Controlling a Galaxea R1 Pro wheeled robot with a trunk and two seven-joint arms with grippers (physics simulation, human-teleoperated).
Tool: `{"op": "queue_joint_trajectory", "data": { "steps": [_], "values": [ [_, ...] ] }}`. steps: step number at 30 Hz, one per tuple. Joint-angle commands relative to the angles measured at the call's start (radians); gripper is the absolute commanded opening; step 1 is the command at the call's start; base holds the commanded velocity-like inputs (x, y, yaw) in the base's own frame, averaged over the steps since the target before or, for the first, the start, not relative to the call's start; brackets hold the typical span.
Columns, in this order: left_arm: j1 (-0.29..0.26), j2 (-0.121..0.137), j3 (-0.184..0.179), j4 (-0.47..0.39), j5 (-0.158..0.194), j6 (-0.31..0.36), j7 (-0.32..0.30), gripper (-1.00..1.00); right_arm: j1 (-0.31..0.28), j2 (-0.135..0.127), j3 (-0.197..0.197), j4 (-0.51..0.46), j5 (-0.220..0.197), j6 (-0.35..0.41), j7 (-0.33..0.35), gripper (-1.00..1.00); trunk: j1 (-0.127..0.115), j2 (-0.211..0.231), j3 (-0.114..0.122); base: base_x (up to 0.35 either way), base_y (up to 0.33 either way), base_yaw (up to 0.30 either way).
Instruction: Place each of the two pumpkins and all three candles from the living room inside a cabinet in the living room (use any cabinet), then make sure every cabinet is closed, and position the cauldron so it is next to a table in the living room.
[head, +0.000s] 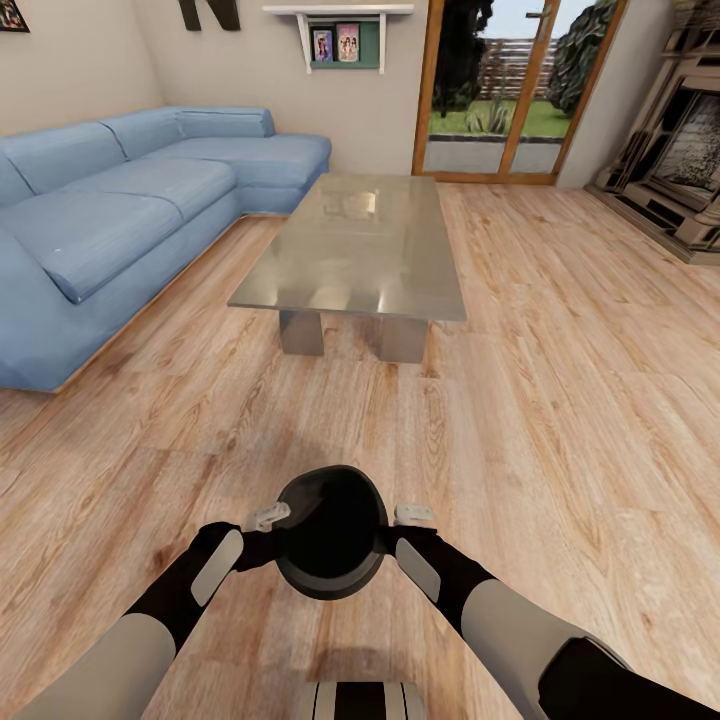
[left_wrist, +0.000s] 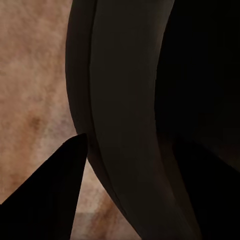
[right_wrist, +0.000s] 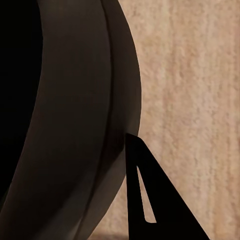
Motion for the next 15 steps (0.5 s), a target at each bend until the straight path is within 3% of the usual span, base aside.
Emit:
{"op": "queue_joint_trajectory", "data": {
  "steps": [1,6,11,15],
  "values": [
    [0.0,0.002,-0.005,-0.002,-0.001,0.003,0.012,-1.0,-0.002,0.0,0.004,-0.001,0.005,0.004,-0.008,-1.0,0.0,0.0,-0.001,0.0,0.0,0.0],
    [0.0,0.002,-0.005,-0.001,-0.001,-0.002,0.023,-1.0,-0.001,0.0,0.003,-0.001,0.005,0.004,-0.008,-1.0,0.0,0.0,-0.001,0.0,0.0,0.0],
    [0.0,-0.001,-0.005,-0.001,0.004,-0.025,0.102,-1.0,-0.001,0.0,0.004,-0.001,0.005,0.004,-0.008,-1.0,0.0,0.0,-0.001,0.0,0.0,0.0],
    [0.0,-0.003,-0.006,0.0,0.008,-0.029,0.117,-1.0,-0.002,0.0,0.003,-0.001,0.005,0.004,-0.008,-1.0,0.0,0.0,-0.001,0.0,0.0,0.0]
  ]
}}
